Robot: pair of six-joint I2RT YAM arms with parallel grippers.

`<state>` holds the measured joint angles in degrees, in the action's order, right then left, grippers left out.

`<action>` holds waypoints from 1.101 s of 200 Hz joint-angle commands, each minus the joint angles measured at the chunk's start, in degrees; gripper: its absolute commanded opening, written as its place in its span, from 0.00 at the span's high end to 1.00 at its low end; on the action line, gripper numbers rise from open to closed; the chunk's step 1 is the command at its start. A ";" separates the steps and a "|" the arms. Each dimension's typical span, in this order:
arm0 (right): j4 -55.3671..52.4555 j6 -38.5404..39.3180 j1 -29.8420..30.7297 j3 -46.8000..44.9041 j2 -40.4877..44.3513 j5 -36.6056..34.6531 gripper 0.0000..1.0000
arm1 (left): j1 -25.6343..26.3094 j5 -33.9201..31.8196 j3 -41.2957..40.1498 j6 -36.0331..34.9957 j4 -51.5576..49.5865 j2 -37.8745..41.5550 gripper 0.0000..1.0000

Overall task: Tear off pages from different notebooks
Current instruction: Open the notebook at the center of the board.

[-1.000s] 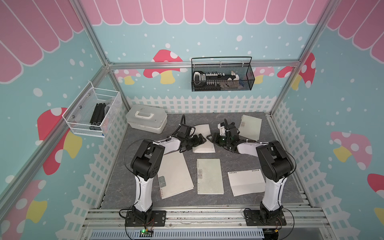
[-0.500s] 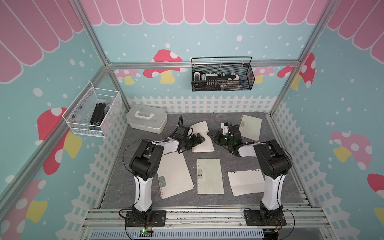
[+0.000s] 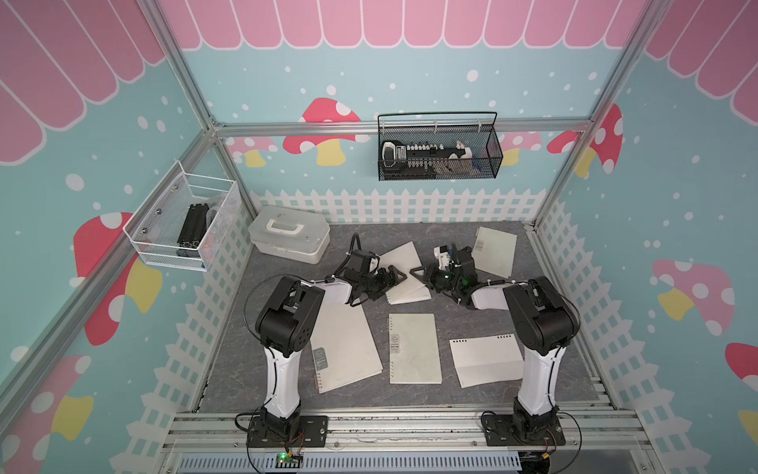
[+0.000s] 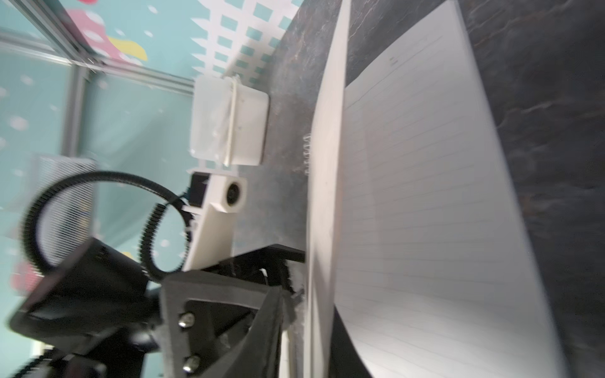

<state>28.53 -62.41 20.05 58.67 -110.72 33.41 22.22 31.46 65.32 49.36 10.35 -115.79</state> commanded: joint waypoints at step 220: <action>-33.36 34.22 8.97 10.37 14.13 -9.64 0.37 | -6.56 -6.88 -4.04 13.11 12.95 7.00 0.33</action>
<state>-4.97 -26.94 33.39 72.71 -100.99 26.24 16.27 24.34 60.31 63.44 25.12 -107.07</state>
